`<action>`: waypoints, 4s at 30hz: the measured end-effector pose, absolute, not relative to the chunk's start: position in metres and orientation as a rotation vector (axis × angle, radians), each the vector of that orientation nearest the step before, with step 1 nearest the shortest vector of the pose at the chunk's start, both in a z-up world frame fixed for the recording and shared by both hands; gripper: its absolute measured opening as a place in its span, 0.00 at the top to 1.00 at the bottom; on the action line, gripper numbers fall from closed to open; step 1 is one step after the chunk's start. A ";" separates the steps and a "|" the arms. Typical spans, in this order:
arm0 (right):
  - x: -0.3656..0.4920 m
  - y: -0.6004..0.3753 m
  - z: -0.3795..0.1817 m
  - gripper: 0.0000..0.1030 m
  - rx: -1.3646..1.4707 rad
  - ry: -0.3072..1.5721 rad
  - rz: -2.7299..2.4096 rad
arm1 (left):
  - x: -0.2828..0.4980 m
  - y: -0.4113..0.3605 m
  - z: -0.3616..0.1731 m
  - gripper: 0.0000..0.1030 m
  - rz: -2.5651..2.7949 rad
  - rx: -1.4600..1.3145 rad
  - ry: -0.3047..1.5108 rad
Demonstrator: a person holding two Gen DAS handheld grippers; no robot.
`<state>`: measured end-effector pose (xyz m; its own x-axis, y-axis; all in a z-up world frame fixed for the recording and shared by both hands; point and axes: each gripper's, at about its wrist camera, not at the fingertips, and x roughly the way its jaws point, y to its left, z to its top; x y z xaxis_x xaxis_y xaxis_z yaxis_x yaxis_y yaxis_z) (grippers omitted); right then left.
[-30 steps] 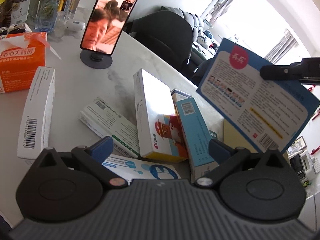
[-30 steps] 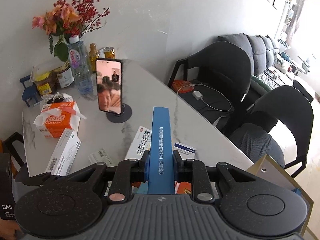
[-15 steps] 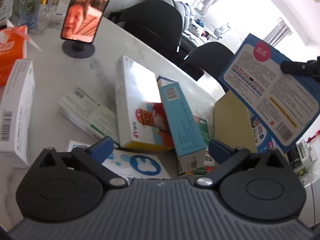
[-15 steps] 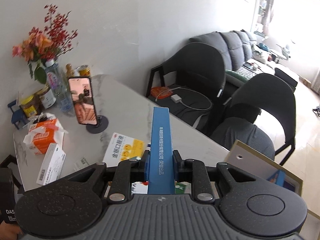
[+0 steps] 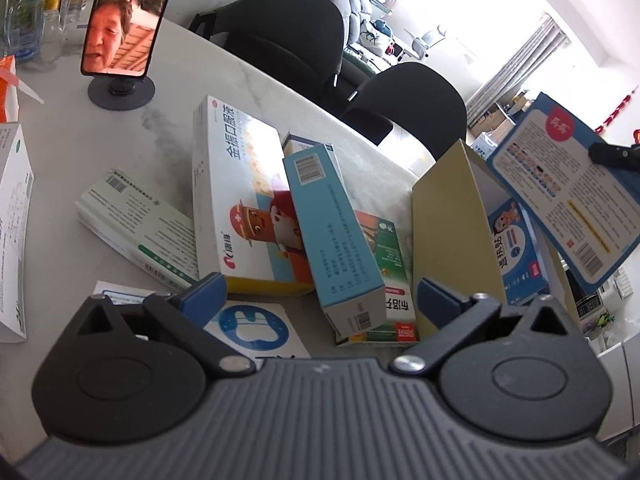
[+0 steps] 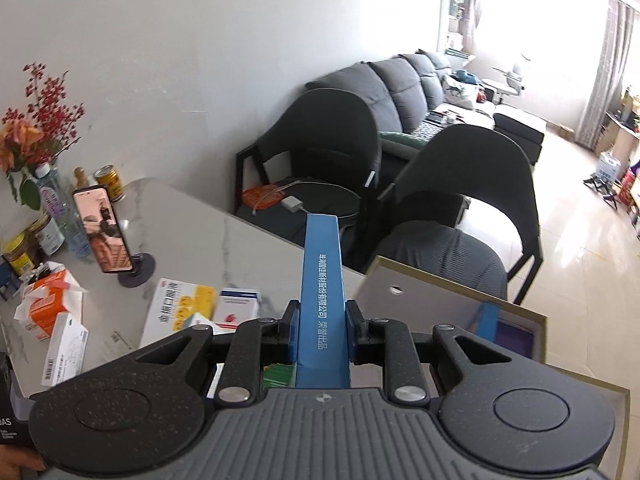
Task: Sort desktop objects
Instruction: 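Carry the blue box with the right gripper over the cardboard box, then lower the blue box beside the blue boxes and open the right gripper, then move the left gripper to the tall white box and grasp it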
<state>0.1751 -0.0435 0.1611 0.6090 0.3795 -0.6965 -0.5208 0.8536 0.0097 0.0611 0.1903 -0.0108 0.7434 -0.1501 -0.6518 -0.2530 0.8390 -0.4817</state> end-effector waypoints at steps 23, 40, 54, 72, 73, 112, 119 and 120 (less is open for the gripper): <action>0.220 -0.079 0.106 0.76 -0.177 0.805 0.359 | 0.073 0.182 -0.015 0.00 0.065 -0.565 0.767; 0.253 -0.065 0.040 0.76 -0.174 0.850 0.284 | 0.077 0.187 -0.014 0.00 0.097 -0.549 0.778; 0.264 -0.050 0.033 0.74 -0.326 0.864 0.304 | 0.078 0.184 -0.015 0.00 0.100 -0.548 0.780; 0.258 -0.051 0.010 0.75 -0.400 0.760 0.071 | 0.079 0.183 -0.018 0.00 0.092 -0.547 0.786; 0.258 -0.050 0.009 0.75 -0.410 0.755 0.059 | 0.079 0.182 -0.017 0.00 0.091 -0.546 0.786; 0.194 -0.065 0.044 0.22 -0.286 0.580 0.165 | 0.063 0.205 -0.006 0.00 0.081 -0.545 0.746; 0.160 -0.077 0.056 0.14 -0.201 0.538 0.221 | 0.064 0.227 0.000 0.00 0.094 -0.549 0.747; 0.155 -0.079 0.058 0.13 -0.188 0.532 0.229 | 0.066 0.231 0.000 0.00 0.085 -0.561 0.749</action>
